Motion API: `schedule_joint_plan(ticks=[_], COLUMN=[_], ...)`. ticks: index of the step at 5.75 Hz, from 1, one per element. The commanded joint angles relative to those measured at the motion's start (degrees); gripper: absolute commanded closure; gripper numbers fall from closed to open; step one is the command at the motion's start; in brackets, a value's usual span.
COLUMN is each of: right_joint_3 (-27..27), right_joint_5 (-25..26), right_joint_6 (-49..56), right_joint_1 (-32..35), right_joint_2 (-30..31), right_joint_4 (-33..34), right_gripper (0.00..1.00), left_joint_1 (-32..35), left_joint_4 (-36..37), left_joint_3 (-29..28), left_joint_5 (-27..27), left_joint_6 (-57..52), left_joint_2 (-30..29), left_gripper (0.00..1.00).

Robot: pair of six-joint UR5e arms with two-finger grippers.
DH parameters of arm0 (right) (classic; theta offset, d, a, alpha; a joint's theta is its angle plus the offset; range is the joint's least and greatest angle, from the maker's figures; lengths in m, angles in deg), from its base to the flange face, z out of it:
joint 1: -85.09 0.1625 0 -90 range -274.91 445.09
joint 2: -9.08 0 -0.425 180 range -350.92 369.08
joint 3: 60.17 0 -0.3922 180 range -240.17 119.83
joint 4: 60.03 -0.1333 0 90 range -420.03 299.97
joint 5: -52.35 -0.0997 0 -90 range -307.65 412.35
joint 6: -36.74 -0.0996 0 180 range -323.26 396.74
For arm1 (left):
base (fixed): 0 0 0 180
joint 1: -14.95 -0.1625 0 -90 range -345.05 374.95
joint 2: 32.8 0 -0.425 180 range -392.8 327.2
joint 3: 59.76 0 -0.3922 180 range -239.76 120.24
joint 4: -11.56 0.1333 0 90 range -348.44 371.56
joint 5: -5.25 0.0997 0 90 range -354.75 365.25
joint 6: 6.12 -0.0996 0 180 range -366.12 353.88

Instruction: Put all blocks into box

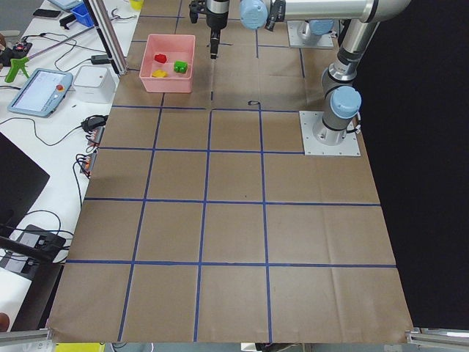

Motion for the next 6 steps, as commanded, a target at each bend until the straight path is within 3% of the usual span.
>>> schedule_joint_plan(ticks=[1,3,6], right_joint_3=[0.0,-0.1,0.0], right_joint_5=[0.0,0.0,0.1], right_joint_6=[0.1,0.0,0.1], right_joint_1=[0.0,0.0,0.0], right_joint_2=[0.0,0.2,0.4], right_joint_4=[0.0,0.2,1.1], right_gripper=[0.00,0.00,0.00], left_joint_1=[-0.4,-0.4,-0.4], left_joint_4=[-2.4,-8.8,-8.7], left_joint_3=[0.3,-5.5,-5.4], left_joint_5=[0.2,0.2,2.1], left_joint_6=[-0.7,-0.7,-2.8], left_joint_2=[2.1,0.0,-0.1], left_gripper=[0.01,0.01,0.01])
